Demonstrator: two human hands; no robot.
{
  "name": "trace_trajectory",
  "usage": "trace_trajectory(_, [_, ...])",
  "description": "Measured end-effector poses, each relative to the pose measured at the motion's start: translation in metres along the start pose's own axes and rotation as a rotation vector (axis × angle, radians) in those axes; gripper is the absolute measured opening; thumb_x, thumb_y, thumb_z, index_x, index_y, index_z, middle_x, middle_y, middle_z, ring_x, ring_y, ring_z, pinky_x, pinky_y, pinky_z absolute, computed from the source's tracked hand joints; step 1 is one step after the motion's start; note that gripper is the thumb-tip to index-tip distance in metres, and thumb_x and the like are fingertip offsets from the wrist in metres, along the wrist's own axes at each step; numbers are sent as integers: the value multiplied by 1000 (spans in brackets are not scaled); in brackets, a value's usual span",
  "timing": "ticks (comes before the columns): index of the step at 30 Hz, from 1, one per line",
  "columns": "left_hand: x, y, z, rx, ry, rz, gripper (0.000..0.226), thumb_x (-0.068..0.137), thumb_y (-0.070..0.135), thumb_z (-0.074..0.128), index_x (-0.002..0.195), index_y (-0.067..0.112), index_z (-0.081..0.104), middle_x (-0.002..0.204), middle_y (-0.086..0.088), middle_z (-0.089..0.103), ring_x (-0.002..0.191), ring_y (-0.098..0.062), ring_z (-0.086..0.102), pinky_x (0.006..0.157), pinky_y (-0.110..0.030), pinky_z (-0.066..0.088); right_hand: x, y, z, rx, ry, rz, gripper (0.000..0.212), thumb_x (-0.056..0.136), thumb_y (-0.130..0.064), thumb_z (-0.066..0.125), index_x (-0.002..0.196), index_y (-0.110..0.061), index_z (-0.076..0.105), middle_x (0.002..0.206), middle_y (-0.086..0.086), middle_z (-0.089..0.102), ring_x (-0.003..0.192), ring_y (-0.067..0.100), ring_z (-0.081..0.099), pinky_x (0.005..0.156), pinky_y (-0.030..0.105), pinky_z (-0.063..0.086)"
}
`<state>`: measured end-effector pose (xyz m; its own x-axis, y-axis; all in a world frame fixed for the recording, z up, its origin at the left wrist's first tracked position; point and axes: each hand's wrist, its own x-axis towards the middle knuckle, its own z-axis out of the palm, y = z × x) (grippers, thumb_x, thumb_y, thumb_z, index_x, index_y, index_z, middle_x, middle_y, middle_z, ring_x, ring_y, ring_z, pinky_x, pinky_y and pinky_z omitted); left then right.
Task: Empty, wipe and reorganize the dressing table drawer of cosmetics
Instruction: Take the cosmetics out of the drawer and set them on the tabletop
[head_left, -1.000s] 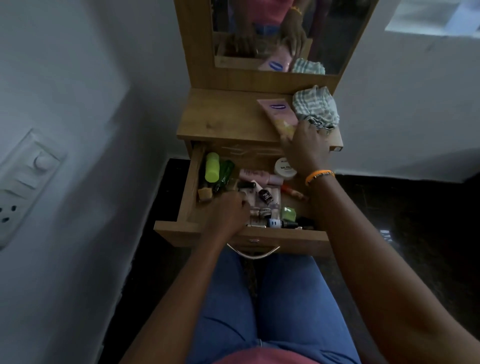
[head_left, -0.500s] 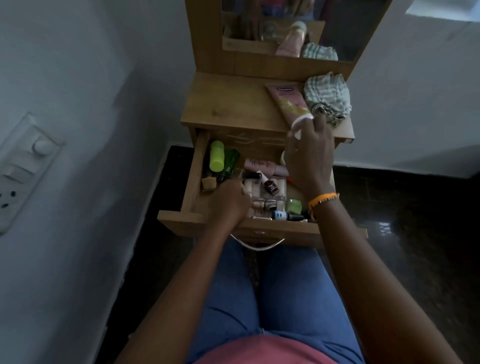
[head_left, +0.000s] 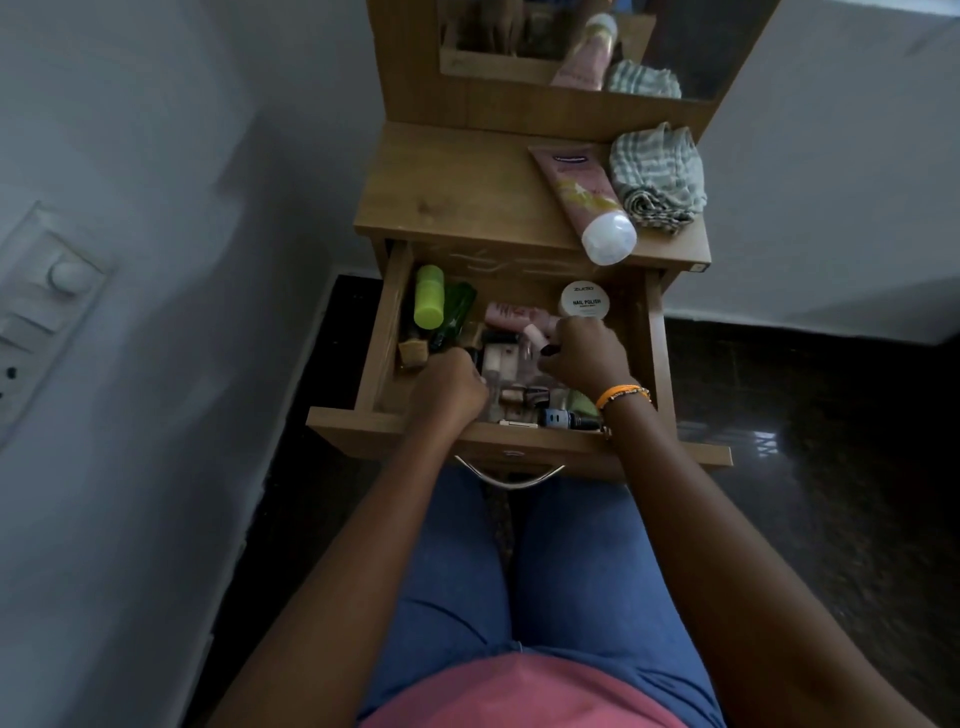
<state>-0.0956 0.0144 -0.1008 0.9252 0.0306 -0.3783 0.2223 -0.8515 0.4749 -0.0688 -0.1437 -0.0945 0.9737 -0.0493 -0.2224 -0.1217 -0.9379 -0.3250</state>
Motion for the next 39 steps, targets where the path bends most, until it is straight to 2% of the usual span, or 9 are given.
trace_trajectory(2, [2,-1,1,-3,-12,-3,21,94,22,50,96,8,66,91,-14,65,73,-25,56,48,-29,34,-3,12,-7,18,27,70,24,79,-24,68,94,-6,62,89,11,62,79,26,60,64,32,48])
trace_trajectory(8, [4,-2,4,-90,-20,-28,22,92,18,50,100,5,65,95,-13,68,84,-27,66,77,-40,55,-15,32,-17,-8,55,65,16,86,-22,58,83,-7,62,77,7,56,77,23,57,65,31,43])
trace_trajectory(19, [5,-1,5,-141,-17,-29,23,92,17,50,100,3,66,93,-14,68,83,-27,67,80,-44,57,-20,30,-21,66,25,56,16,82,-15,63,93,-4,64,94,16,66,89,31,61,80,43,53])
trace_trajectory(24, [4,0,3,-114,-13,-32,20,92,17,51,98,4,65,92,-14,69,84,-27,67,80,-43,56,-23,25,-15,-38,311,-77,9,84,-10,58,92,-11,63,97,7,63,88,23,59,72,31,51])
trace_trajectory(26, [4,1,2,-111,-15,-38,19,92,17,51,98,4,65,93,-13,68,85,-27,67,81,-43,55,-28,14,-14,28,219,-209,12,86,-10,58,96,-14,64,104,3,63,91,17,60,76,26,51])
trace_trajectory(28, [3,1,2,-98,-15,-37,18,91,15,53,98,4,66,93,-13,68,85,-27,65,78,-40,55,-32,3,-10,76,-32,-328,20,86,-14,61,105,-18,64,116,3,62,103,16,59,88,25,49])
trace_trajectory(31, [1,1,1,-73,-10,-24,17,89,15,55,94,4,68,93,-13,68,85,-27,64,69,-35,49,-31,-8,1,-21,-273,-419,27,89,-19,58,115,-24,62,122,6,60,114,22,53,95,36,47])
trace_trajectory(34, [0,2,0,-79,-24,-28,19,89,18,55,95,5,68,92,-12,69,86,-27,65,72,-36,51,-31,-8,3,-53,-302,-382,26,90,-18,55,115,-21,61,121,10,56,114,26,51,92,40,47])
trace_trajectory(39, [0,0,1,-102,-16,-44,22,91,16,50,100,4,66,99,-15,68,91,-30,64,77,-35,51,-36,3,3,-199,-288,-266,38,93,-19,48,129,-10,44,140,18,33,128,39,32,106,45,31])
